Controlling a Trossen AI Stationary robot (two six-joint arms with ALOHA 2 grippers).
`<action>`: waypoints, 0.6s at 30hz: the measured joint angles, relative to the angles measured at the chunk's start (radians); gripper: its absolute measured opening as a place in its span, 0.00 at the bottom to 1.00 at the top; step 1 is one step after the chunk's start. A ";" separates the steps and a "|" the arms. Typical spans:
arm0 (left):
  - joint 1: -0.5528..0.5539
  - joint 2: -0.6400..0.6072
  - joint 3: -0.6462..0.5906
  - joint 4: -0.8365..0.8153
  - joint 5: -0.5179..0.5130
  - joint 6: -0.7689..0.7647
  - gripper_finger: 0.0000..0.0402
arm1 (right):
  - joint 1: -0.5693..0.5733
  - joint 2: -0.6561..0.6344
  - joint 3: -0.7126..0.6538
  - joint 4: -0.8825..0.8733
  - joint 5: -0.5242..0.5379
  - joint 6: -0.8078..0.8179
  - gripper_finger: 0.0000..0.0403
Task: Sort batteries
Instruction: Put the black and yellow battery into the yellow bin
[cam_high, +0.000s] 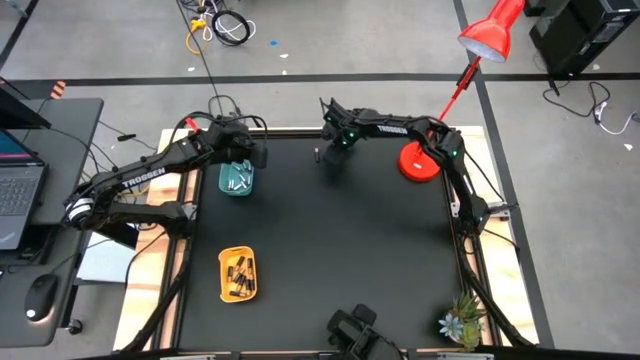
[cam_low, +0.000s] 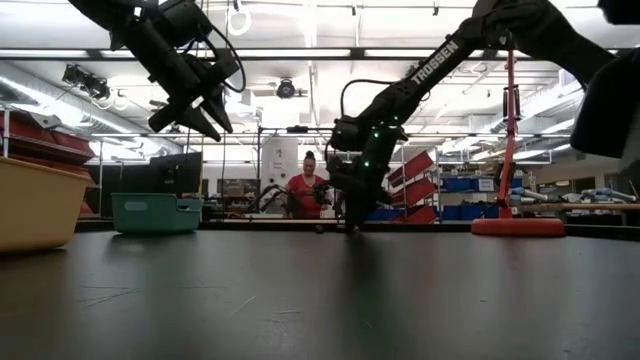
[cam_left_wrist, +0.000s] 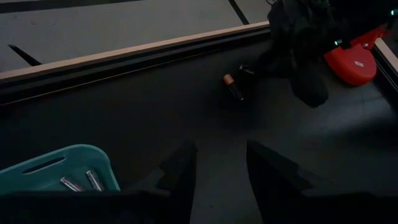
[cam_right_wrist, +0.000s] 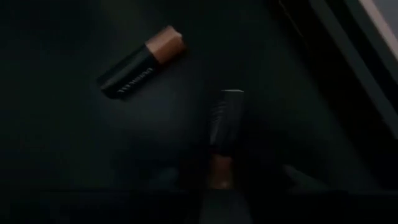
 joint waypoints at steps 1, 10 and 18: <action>0.000 0.000 0.000 0.000 0.000 0.000 0.37 | -0.001 0.000 0.000 -0.002 0.001 -0.002 0.18; 0.000 0.000 0.000 0.001 0.031 0.012 0.37 | -0.005 -0.010 0.001 -0.063 -0.033 -0.043 0.08; 0.000 0.000 0.000 0.009 0.130 0.030 0.37 | 0.012 -0.070 0.005 -0.118 -0.061 -0.063 0.08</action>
